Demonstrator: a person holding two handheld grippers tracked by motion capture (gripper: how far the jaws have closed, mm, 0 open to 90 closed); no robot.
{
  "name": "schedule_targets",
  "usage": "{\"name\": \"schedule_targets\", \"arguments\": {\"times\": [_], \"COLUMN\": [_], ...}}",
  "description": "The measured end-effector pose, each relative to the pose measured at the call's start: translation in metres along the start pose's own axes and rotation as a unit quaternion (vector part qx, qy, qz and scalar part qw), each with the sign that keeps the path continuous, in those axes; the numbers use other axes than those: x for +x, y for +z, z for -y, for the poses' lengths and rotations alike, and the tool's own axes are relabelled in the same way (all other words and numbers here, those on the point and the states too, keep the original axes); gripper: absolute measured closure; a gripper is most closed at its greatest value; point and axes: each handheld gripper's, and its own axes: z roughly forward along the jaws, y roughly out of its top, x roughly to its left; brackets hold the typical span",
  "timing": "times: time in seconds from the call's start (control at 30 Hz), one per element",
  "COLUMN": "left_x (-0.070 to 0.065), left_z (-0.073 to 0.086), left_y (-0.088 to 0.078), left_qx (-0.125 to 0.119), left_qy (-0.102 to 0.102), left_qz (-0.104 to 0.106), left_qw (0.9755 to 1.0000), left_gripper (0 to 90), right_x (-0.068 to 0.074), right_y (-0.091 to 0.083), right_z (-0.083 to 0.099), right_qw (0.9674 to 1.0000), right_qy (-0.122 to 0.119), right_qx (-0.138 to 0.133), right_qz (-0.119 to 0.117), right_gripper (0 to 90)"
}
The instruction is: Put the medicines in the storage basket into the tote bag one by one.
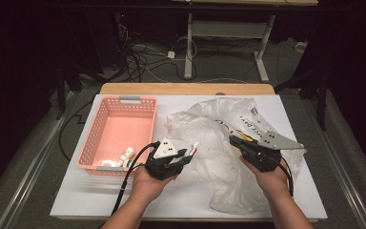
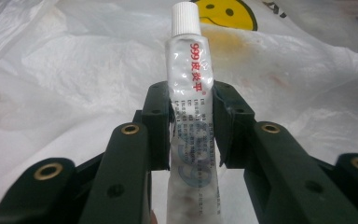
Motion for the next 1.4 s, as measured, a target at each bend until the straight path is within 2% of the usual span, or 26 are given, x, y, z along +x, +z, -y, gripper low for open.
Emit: {"name": "schedule_targets", "arguments": {"times": [0.37,0.7,1.13,1.3,1.4], "left_x": [-0.004,-0.008,-0.014,-0.016,-0.017], "left_z": [-0.014,-0.025,-0.031,-0.031,-0.031], "left_y": [0.017,0.036,0.065,0.077,0.083], "left_qx": [-0.006,-0.005,0.003,0.014,0.013], "left_qy": [0.003,0.01,0.014,0.021,0.018], "left_qz": [0.01,0.01,0.016,0.016,0.015], "left_qw": [0.9999,0.9999,0.9998,0.9996,0.9996], "left_gripper": [67.9,67.9,67.9,67.8,67.8], "right_x": [0.002,0.004,0.002,0.002,0.002], "right_y": [-0.002,-0.003,-0.006,-0.007,-0.009], "right_z": [-0.003,-0.006,-0.009,-0.011,-0.012], "right_qw": [1.0,0.9999,0.9997,0.9996,0.9996], "right_qy": [-0.003,-0.006,-0.005,-0.006,-0.002], "right_qx": [-0.006,-0.014,-0.024,-0.028,-0.03], "right_qz": [0.001,-0.003,-0.001,-0.001,0.0], "right_gripper": [90.0,90.0,90.0,90.0,90.0]}}
